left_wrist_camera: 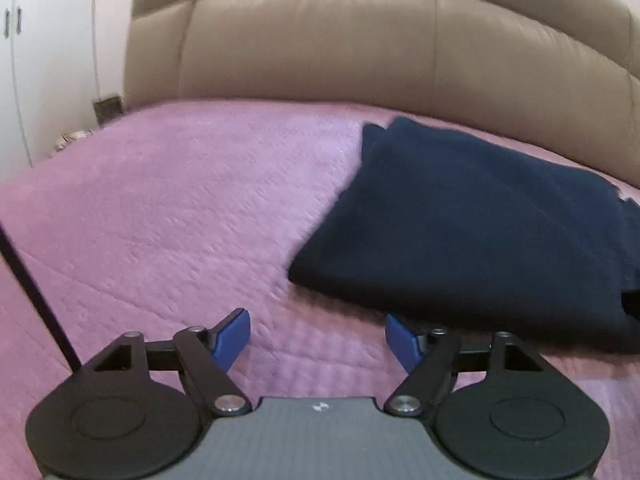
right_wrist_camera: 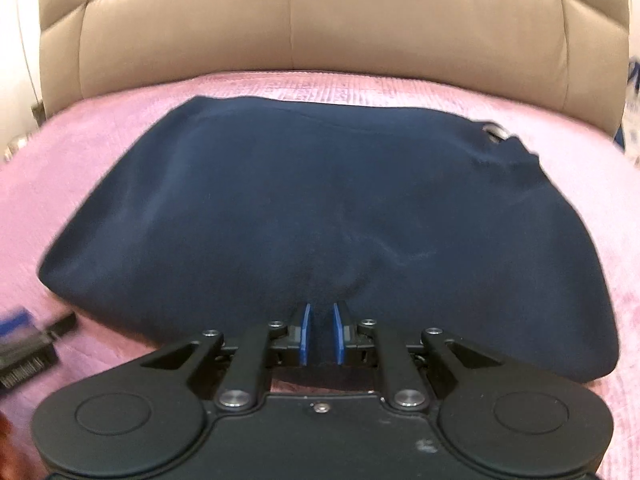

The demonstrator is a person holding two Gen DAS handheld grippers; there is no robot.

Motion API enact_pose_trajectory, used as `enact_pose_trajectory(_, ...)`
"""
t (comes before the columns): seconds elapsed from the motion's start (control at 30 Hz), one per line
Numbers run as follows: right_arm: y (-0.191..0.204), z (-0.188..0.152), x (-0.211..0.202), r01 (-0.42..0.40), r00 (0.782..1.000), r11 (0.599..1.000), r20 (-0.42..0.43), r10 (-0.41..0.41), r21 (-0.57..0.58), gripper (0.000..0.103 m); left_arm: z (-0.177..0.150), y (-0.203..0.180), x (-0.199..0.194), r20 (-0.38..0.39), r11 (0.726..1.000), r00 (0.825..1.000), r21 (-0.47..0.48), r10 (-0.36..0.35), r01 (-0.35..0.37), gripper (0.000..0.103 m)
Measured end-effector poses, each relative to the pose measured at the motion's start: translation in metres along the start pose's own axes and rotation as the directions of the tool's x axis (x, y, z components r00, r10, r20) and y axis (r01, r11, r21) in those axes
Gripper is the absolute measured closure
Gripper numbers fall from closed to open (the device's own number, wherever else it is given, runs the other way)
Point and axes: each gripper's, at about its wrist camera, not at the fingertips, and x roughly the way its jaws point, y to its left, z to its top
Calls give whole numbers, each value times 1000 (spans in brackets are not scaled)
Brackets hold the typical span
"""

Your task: Fold large clothes

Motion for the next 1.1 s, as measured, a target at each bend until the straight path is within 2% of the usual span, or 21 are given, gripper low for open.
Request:
enact_pose_trajectory(0.03,-4,2,-4,-18,1000,1000,14,18,17,89,2,4,2,-15,997,998,-53,-54,53,24)
enact_pose_trajectory(0.1,-8,6,-15,-29,997,999,68,27,26,89,10,17,4,-7,980,995,-176,-100,98,24)
enact_pose_trajectory(0.17,-6,9,-21,-28,993,999,117,26,16,88,20,36,14,-8,930,983,-325,-186,173,24)
enact_pose_trajectory(0.27,3,13,-23,-25,985,1000,168,27,-16,88,31,50,29,-7,867,966,-443,-260,230,24)
enact_pose_trajectory(0.37,11,12,-8,-36,989,999,143,41,-38,90,35,49,40,12,852,961,-458,-278,252,18)
enact_pose_trajectory(0.43,14,6,7,-20,993,999,119,25,-41,92,35,43,44,37,855,961,-447,-275,262,12)
enact_pose_trajectory(0.53,10,-1,15,-33,991,999,131,33,-4,92,32,34,50,71,865,962,-423,-264,269,11)
enact_pose_trajectory(0.6,8,-1,17,-44,990,999,135,43,7,92,31,33,54,98,857,959,-431,-267,283,12)
enact_pose_trajectory(0.67,7,-1,19,-50,989,999,136,49,2,92,32,33,57,118,845,956,-447,-268,292,20)
enact_pose_trajectory(0.7,8,-1,21,-52,989,999,138,51,0,92,33,34,60,125,834,954,-462,-274,300,31)
enact_pose_trajectory(0.77,8,-1,23,-56,988,998,141,55,3,92,36,37,66,124,810,951,-501,-282,306,56)
enact_pose_trajectory(0.8,8,-1,23,-57,988,998,144,56,5,92,36,38,70,116,795,949,-521,-294,311,73)
enact_pose_trajectory(0.83,8,-2,24,-58,988,998,147,57,8,92,37,39,74,110,776,942,-541,-319,326,83)
enact_pose_trajectory(0.87,7,-1,25,-61,987,998,149,59,10,92,37,38,76,109,765,939,-553,-327,330,84)
enact_pose_trajectory(0.9,6,-2,25,-65,987,998,151,62,15,92,38,36,74,115,771,942,-547,-316,326,87)
enact_pose_trajectory(1.0,2,-2,25,-84,985,996,154,77,35,92,49,20,52,166,830,944,-449,-286,331,88)
enact_pose_trajectory(1.03,1,-3,25,-91,984,995,156,83,42,92,54,15,44,188,841,938,-418,-291,345,88)
enact_pose_trajectory(1.1,-7,-3,23,-119,981,990,160,106,74,92,66,1,29,231,842,913,-362,-335,401,89)
